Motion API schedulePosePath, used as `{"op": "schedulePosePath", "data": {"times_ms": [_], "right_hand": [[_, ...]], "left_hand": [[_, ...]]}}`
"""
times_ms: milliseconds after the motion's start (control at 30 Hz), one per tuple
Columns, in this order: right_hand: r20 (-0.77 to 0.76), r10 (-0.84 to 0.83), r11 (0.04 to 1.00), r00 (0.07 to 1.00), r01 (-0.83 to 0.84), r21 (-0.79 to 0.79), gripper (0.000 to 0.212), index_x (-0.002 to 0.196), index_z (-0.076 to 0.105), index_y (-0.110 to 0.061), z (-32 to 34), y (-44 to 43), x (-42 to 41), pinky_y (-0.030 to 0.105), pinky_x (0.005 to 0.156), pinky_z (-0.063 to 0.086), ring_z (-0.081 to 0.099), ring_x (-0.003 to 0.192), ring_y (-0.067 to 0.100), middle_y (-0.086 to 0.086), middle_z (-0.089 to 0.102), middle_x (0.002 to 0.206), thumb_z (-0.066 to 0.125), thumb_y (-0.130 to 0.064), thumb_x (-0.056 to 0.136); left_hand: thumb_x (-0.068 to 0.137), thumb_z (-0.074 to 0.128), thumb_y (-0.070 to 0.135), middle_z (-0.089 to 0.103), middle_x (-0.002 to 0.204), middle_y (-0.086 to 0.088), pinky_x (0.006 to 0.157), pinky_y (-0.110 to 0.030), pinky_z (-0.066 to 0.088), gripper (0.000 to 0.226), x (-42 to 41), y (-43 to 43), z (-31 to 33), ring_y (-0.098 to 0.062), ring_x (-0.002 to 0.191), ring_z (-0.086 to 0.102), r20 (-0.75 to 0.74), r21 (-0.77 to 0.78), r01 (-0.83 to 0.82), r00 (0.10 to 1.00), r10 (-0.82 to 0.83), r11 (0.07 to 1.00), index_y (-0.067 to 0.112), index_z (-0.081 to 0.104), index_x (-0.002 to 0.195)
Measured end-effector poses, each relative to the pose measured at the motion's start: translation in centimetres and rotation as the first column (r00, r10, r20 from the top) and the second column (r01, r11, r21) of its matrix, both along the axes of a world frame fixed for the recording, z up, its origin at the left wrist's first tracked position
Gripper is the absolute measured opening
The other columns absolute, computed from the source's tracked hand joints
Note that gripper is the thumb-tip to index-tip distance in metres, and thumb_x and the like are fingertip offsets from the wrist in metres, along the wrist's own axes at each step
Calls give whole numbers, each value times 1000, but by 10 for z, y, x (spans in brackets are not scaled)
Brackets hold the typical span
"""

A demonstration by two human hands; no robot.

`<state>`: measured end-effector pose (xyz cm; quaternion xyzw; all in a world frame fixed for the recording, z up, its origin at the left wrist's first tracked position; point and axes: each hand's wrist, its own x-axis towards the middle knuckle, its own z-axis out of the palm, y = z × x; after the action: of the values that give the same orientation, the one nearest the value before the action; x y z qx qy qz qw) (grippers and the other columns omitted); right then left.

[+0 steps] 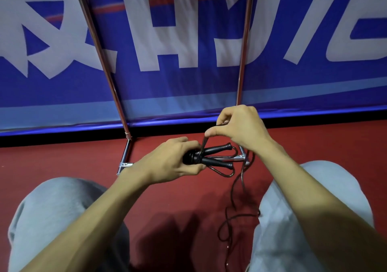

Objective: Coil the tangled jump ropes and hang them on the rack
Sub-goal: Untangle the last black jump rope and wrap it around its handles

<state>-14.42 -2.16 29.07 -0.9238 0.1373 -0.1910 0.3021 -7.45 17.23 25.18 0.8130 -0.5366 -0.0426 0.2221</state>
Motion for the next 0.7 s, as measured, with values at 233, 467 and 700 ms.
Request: {"op": "schedulePosePath", "data": {"times_ms": [233, 467, 700], "right_hand": [[-43, 71, 920, 997, -49, 388, 10, 66, 74, -18, -9, -10, 11, 31, 69, 51, 62, 66, 12, -3, 68, 62, 79, -12, 73], [-105, 204, 915, 973, -151, 374, 25, 63, 73, -22, -10, 2, 9, 27, 49, 31, 40, 47, 12, 4, 65, 60, 69, -33, 85], [-307, 305, 952, 901, -280, 125, 48, 65, 66, -20, -1, 15, 1, 22, 48, 33, 39, 37, 4, -6, 46, 47, 43, -47, 97]], "left_hand": [[87, 62, 40, 54, 75, 3, 65, -31, 42, 19, 0, 6, 18, -11, 67, 48, -532, -254, -40, 840, -105, 966, 24, 62, 97], [93, 51, 30, 55, 76, -7, 58, -22, 45, 45, -7, 2, 24, -20, 62, 51, -676, -445, -281, 729, -113, 850, 35, 46, 138], [97, 51, 33, 59, 67, 2, 51, -23, 41, 22, 5, 1, 18, -15, 48, 49, -580, -424, -431, 805, 127, 796, 16, 64, 95]]}}
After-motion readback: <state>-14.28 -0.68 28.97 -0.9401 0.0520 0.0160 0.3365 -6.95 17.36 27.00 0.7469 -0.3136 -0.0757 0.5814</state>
